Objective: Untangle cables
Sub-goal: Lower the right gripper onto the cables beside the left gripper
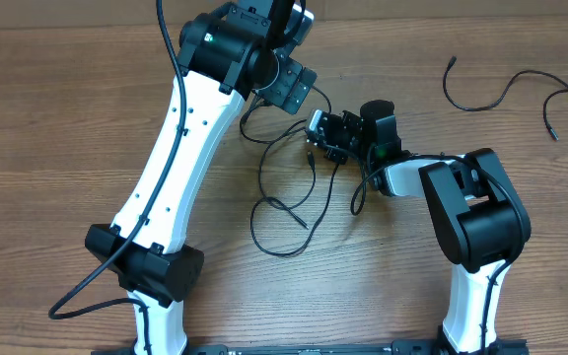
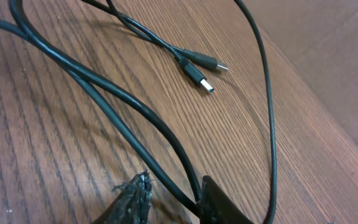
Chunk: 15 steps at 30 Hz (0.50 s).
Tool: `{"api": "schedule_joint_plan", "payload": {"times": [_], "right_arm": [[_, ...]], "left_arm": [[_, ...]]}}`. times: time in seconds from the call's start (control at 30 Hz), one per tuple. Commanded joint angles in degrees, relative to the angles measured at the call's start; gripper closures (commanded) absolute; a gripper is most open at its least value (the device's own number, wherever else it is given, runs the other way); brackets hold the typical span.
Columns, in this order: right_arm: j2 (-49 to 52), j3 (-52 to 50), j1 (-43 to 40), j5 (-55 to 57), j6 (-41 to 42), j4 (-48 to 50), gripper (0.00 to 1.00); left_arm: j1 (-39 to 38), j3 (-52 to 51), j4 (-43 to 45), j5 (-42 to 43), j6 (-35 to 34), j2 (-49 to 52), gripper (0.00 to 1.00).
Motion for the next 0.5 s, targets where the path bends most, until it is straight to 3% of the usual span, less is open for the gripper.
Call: {"api": "schedule_joint_plan", "payload": {"times": [0.0, 0.17, 0.23, 0.47], "right_arm": [[0.92, -0.04, 0.22, -0.55, 0.24, -0.33, 0.79], [0.92, -0.04, 0.22, -0.55, 0.24, -0.5, 0.87], [0.92, -0.04, 0.22, -0.55, 0.24, -0.52, 0.95], [0.92, -0.04, 0.22, -0.52, 0.52, -1.27, 0.96]], "left_arm": [[0.22, 0.81, 0.07, 0.5, 0.26, 0.35, 0.0], [0.22, 0.81, 0.09, 0.5, 0.26, 0.35, 0.0], [0.2, 0.81, 0.07, 0.5, 0.26, 0.35, 0.01], [0.2, 0.81, 0.07, 0.5, 0.26, 0.35, 0.0]]}}
